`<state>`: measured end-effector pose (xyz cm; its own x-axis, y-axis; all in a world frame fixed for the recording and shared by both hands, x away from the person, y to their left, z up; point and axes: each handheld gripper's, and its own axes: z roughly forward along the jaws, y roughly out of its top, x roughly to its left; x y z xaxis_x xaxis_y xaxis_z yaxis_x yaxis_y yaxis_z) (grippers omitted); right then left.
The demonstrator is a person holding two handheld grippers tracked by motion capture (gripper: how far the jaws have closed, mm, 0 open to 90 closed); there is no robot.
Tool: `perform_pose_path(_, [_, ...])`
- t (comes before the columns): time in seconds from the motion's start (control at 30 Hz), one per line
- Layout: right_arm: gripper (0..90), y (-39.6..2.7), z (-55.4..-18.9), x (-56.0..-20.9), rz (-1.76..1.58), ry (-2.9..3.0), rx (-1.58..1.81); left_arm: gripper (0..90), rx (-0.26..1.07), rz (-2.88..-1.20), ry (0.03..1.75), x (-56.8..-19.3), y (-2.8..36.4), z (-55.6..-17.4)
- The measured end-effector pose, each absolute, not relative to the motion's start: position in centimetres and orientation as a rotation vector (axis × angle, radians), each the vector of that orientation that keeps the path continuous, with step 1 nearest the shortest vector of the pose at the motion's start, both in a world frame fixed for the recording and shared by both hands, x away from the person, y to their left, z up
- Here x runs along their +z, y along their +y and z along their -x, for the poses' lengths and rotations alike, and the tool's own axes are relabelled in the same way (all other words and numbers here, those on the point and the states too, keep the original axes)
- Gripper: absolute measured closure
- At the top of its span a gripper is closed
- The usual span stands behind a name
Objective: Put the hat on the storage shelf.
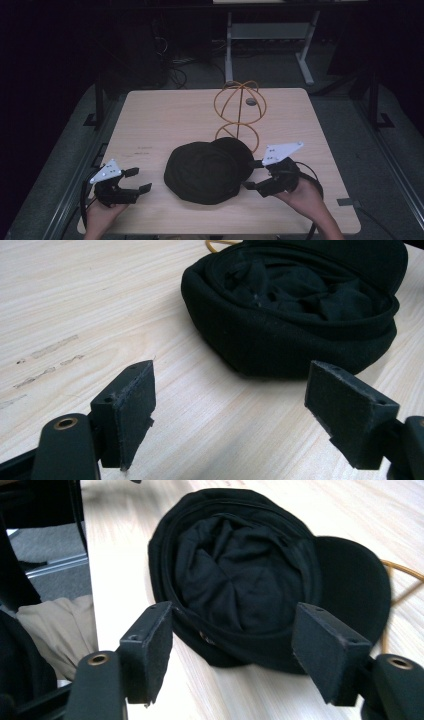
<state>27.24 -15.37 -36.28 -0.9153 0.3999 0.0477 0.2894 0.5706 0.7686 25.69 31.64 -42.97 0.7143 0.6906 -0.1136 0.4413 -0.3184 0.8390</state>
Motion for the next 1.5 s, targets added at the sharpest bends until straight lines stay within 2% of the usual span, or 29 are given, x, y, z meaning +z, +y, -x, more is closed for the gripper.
perform_pose_path(0.2, [40.5, -12.3, -27.8, -35.9, -0.503, 2.725, 1.224, 19.7, 0.334, -1.976, 0.868, -43.0, 31.7, -25.7])
perform_pose_path(0.4, [53.2, -9.6, -28.4, -36.1, -0.443, 2.794, 1.183, 20.1, 0.342, -1.957, 0.874, -42.9, 32.0, -25.8])
perform_pose_path(0.73, [52.8, -6.6, -29.3, -37.2, -0.39, 2.845, 1.129, 20.2, 0.341, -1.957, 0.877, -42.9, 32.1, -25.9])
perform_pose_path(1.5, [67.4, 0.5, -29.0, -40.1, -0.233, 3.005, 0.852, 20.6, 0.34, -1.94, 0.879, -42.9, 32.5, -25.9])
